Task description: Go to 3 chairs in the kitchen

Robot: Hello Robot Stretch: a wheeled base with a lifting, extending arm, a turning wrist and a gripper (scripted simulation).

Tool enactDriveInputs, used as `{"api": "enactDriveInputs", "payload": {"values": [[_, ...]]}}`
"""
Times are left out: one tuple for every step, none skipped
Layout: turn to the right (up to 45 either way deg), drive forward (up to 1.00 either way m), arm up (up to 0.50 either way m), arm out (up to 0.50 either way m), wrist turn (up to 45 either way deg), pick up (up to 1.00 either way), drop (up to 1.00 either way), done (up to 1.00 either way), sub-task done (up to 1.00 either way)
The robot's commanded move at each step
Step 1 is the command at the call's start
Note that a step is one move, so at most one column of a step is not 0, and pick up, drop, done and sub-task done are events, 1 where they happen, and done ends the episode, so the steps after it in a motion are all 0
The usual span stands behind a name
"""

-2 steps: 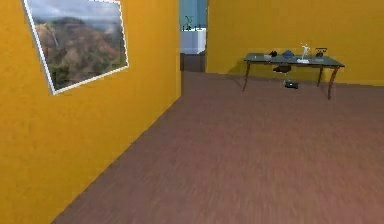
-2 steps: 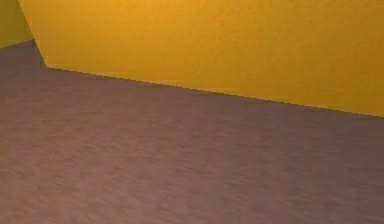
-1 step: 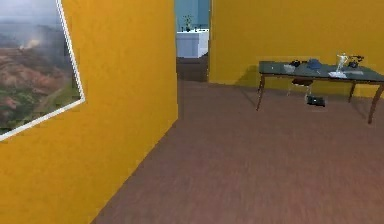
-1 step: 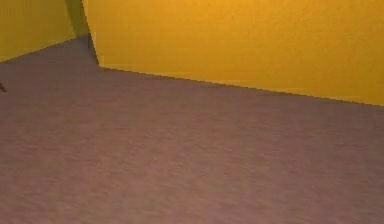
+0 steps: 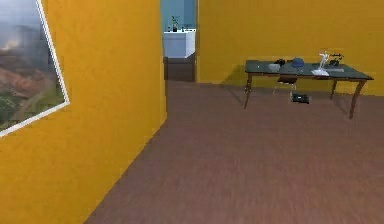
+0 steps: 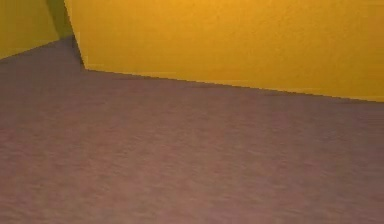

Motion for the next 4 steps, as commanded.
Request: {"api": "enactDriveInputs", "payload": {"values": [[0.0,1.00,0.00,0.00,0.0,0.00,0.00,0.00,0.00],[0.0,1.00,0.00,0.00,0.0,0.00,0.00,0.00,0.00],[0.0,0.90,0.00,0.00,0.0,0.00,0.00,0.00,0.00],[-9.0,0.00,0.00,0.00,0.0,0.00,0.00,0.00,0.00]]}}
